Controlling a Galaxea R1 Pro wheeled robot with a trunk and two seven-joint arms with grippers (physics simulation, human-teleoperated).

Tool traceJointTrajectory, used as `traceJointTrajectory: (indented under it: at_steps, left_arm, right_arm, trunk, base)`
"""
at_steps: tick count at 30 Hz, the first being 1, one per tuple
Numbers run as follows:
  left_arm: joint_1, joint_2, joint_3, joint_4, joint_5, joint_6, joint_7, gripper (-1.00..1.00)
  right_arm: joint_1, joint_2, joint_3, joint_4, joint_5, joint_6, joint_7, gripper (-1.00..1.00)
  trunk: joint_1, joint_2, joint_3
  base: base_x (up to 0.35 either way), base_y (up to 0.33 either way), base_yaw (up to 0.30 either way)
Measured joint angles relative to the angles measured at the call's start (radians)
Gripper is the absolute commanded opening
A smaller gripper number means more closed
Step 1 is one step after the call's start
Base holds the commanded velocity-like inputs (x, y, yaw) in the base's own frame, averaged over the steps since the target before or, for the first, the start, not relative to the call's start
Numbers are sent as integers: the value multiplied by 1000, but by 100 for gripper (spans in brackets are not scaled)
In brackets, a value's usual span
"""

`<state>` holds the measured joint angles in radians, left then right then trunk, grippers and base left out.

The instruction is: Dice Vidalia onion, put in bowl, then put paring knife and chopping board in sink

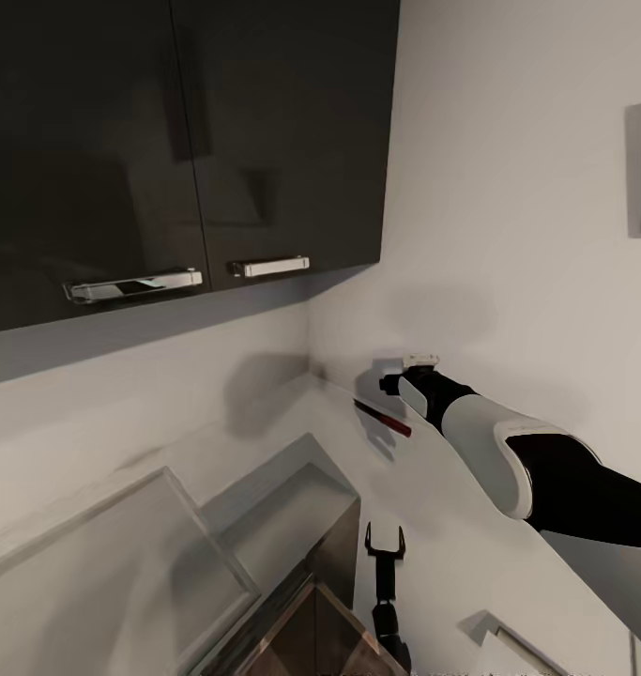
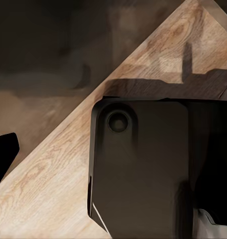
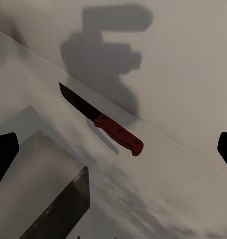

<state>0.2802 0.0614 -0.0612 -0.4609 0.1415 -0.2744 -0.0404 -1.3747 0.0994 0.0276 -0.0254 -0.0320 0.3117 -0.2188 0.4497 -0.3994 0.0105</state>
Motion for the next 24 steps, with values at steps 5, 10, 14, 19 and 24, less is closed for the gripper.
traceJointTrajectory:
  at_steps: [5,10,14,19,24]
  left_arm:
    - [0,-7,0,0,0,0,0,100]
    - [0,-11,-1,0,0,0,0,100]
    - [0,-12,0,7,-1,0,0,100]
    - [0,-12,0,11,-1,0,0,100]
    - [0,-13,0,11,-1,0,0,100]
  right_arm:
    - [0,0,0,0,0,0,0,100]
    - [0,0,0,0,0,1,0,100]
    - [0,0,0,0,0,1,0,100]
    - [1,-1,0,-2,0,1,0,100]
    - [1,-3,0,-1,1,-4,4,100]
  trunk:
    - [0,0,-8]
    - [0,0,-16]
    - [0,1,-21]
    - [0,1,-24]
    - [0,1,-24]
  base:
    - [0,0,0]
    - [0,0,0]
    - [0,0,0]
    - [0,0,0]
    - [0,0,0]
